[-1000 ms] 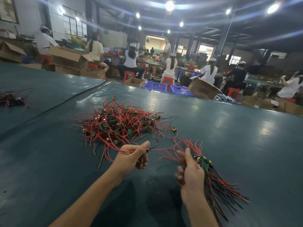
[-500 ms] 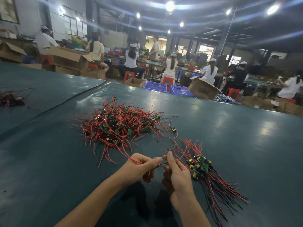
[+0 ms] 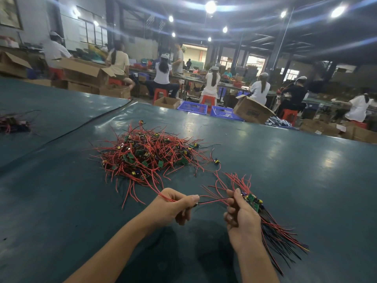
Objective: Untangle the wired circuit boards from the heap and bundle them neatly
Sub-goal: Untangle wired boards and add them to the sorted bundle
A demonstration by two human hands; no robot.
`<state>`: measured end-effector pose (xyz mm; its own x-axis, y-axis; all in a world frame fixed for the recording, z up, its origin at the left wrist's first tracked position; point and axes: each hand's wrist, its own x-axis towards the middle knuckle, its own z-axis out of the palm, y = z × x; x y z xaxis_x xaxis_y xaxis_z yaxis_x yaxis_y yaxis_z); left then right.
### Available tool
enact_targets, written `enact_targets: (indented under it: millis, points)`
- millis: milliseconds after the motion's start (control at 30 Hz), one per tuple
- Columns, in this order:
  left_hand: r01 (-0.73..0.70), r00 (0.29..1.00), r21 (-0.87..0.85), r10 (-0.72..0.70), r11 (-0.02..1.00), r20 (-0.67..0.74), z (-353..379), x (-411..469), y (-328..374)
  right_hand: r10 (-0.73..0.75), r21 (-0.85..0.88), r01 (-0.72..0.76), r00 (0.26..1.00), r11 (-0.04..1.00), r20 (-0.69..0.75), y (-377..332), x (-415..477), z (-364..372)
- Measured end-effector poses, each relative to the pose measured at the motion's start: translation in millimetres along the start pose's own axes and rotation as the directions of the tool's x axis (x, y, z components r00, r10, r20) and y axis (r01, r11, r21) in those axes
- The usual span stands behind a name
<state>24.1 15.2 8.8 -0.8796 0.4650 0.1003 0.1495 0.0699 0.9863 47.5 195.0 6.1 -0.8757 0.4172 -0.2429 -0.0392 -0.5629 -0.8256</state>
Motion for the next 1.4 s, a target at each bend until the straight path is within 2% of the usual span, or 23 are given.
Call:
enact_targets:
  millis: [267, 400, 567, 733, 900, 967, 1033, 1100, 1167, 1300, 1400]
  points:
    - [-0.020, 0.986, -0.108, 0.002, 0.994, -0.167, -1.3, 1.3, -2.0, -0.076, 0.031, 0.073, 0.993, 0.997, 0.089, 0.9, -7.5, 2.3]
    - [-0.032, 0.972, -0.317, -0.044, 0.948, -0.230, 0.7, 3.4, -3.0, -0.118, 0.038, 0.114, 0.983, 0.993, 0.141, 2.0, -11.7, 4.7]
    - [-0.035, 0.918, -0.559, -0.194, 0.829, -0.345, -0.4, 6.9, -3.3, -0.144, 0.029, 0.141, 0.970, 0.990, 0.194, 3.5, -14.2, 6.6]
    - [-0.081, 0.848, -0.616, -0.270, 0.784, -0.456, -6.9, 9.0, -5.8, -0.105, -0.054, 0.125, 0.954, 0.991, 0.281, 8.0, -14.5, 6.9]
    - [-0.113, 0.801, -0.666, -0.329, 0.738, -0.500, -10.8, 10.2, -5.2, -0.052, -0.075, 0.083, 0.936, 0.994, 0.348, 10.3, -15.7, 6.8]
    - [-0.115, 0.816, -0.698, -0.334, 0.706, -0.472, -16.1, 10.0, -4.9, -0.049, -0.053, 0.071, 0.940, 0.996, 0.338, 9.7, -14.7, 6.6]
    - [-0.086, 0.870, -0.724, -0.303, 0.684, -0.389, -20.0, 8.4, -4.3, -0.040, -0.075, 0.069, 0.943, 0.995, 0.330, 10.9, -14.5, 7.7]
    - [-0.004, 0.936, -0.742, -0.259, 0.670, -0.239, -18.7, 6.3, -2.4, -0.019, -0.166, 0.077, 0.944, 0.983, 0.329, 16.0, -15.6, 10.7]
    - [0.121, 0.972, -0.684, -0.225, 0.720, -0.065, -11.9, 3.1, -0.9, 0.032, -0.275, 0.066, 0.941, 0.959, 0.336, 24.0, -18.1, 14.8]
    - [0.255, 0.964, -0.474, -0.185, 0.843, 0.191, 0.0, -2.9, -5.0, 0.165, -0.373, -0.007, 0.905, 0.928, 0.393, 35.7, -26.5, 21.4]
    - [0.307, 0.936, -0.362, -0.209, 0.880, 0.285, 0.3, -5.4, -5.0, 0.192, -0.347, -0.047, 0.897, 0.937, 0.397, 37.2, -29.6, 23.0]
